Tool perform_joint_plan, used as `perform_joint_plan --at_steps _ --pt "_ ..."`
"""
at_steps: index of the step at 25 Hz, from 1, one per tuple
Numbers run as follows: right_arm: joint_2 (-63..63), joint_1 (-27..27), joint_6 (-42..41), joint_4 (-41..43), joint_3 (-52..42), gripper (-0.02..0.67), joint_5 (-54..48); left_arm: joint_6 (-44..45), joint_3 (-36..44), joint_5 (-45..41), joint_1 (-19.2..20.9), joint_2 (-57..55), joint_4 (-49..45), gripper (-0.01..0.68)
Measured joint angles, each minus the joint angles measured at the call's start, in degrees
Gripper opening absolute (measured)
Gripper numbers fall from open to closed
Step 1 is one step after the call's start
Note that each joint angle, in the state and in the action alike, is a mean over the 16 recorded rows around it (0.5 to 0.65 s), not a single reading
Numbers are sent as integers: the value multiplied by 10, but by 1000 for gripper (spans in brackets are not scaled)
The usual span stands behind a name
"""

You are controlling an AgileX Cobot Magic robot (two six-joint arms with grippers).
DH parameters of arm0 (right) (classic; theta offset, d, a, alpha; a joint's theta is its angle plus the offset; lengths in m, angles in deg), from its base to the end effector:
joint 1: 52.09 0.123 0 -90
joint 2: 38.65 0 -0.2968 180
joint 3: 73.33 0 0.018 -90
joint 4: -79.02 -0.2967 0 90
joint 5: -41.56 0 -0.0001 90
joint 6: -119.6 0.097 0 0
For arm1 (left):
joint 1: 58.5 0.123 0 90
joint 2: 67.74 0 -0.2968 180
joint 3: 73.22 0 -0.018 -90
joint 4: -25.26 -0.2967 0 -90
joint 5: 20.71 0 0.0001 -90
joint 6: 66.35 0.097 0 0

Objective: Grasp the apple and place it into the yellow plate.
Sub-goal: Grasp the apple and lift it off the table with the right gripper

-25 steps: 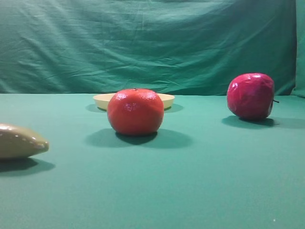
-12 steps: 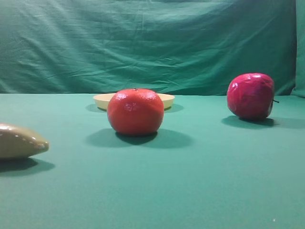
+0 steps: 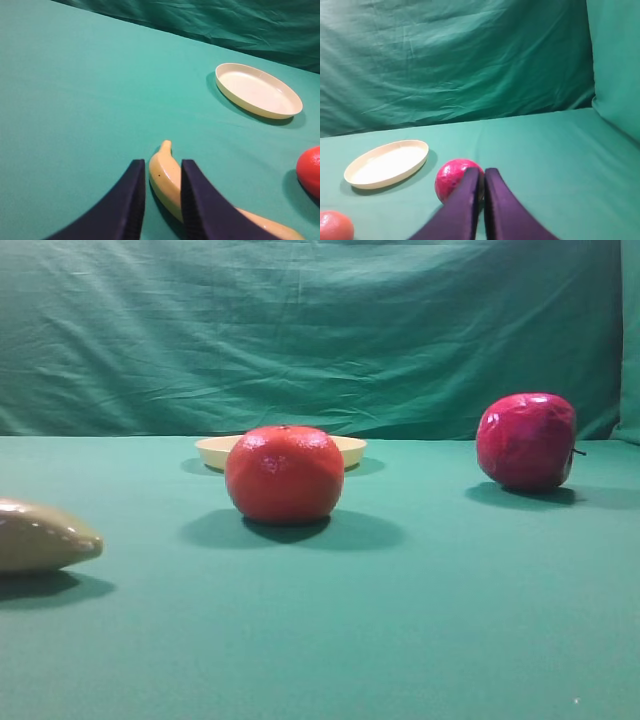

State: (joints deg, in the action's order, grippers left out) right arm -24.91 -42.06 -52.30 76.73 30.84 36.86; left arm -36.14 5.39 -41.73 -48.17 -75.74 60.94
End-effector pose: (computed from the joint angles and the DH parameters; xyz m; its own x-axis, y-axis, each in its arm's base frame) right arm 0.1033 0.0186 0.2064 -0.1040 0.1646 -0.9809 -0.1613 0.9704 0.1800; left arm 0.0954 -0.0033 0.1769 -0.2382 -0.1062 -0.9654 0.0094 0.9937 -0.1116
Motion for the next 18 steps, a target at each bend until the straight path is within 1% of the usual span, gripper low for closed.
perform_joint_plan --at_steps 4,7,18 --pt "81 0 -12 -5 56 0 -25 0 0 0 0 0 0 157" --pt "160 0 -29 -8 115 0 -62 0 0 0 0 0 0 157" --pt "448 0 -89 -9 368 0 -272 0 0 0 0 0 0 157"
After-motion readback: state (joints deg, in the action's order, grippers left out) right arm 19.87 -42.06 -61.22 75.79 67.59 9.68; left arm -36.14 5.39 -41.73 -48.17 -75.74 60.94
